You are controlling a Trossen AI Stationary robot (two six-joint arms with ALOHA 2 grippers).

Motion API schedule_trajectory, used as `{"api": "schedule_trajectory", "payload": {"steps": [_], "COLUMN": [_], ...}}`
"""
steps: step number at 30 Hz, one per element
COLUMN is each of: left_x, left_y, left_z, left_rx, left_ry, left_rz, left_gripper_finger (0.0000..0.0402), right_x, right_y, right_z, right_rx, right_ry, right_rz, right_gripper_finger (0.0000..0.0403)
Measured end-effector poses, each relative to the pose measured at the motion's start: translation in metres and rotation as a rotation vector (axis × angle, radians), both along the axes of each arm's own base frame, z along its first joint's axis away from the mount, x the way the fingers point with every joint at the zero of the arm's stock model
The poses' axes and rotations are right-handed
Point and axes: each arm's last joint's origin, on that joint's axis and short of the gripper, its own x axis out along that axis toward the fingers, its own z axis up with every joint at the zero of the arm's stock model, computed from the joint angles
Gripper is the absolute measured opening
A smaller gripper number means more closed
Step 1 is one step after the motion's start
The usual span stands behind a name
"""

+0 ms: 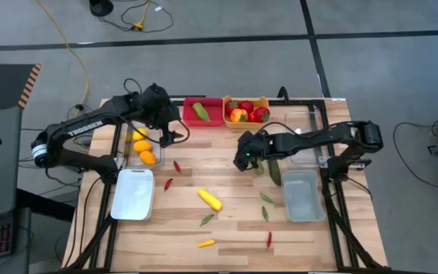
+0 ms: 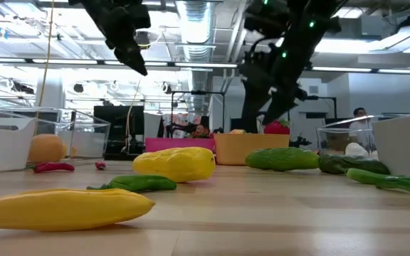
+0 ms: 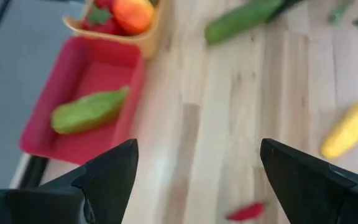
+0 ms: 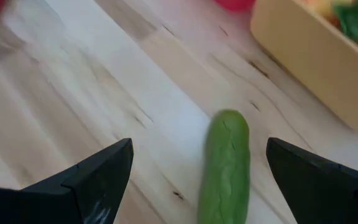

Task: Sort produce into baskets
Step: Put the green cucumber into the red bin

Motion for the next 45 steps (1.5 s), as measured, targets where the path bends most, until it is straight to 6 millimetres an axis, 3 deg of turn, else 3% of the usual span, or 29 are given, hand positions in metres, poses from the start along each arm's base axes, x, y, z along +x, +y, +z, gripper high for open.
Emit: {"api": "schedule_trajectory", "payload": {"steps": [13, 25, 36, 41, 45], "left_x": [0.015, 0.024, 0.028, 0.024, 0.015], "left_y": [-0.036, -0.059, -0.068, -0.072, -0.073], "left_z": [-0.020, -0.019, -0.019, -0.012, -0.007], "left_rx": [-0.013, -0.031, -0.011, -0.005, 0.001], "left_ry": [0.061, 0.047, 0.031, -0.006, -0.005], "left_rz": [-0.174, -0.182, -0.240, -0.266, -0.246], "left_gripper_finger": [0.0325, 0.0325, 0.0325, 0.0325, 0.0325], "right_x": [0.005, 0.006, 0.009, 0.022, 0.036], "right_y": [-0.018, -0.017, -0.015, -0.013, -0.012], "right_z": [-0.042, -0.069, -0.067, -0.057, -0.042], "right_rx": [0.036, 0.140, 0.195, 0.226, 0.196], "right_ry": [0.175, 0.272, 0.239, 0.153, 0.075], "right_rz": [-0.073, -0.066, -0.038, 0.006, 0.072], "right_gripper_finger": [0.0391, 0.0318, 0.0236, 0.0195, 0.0185]}}
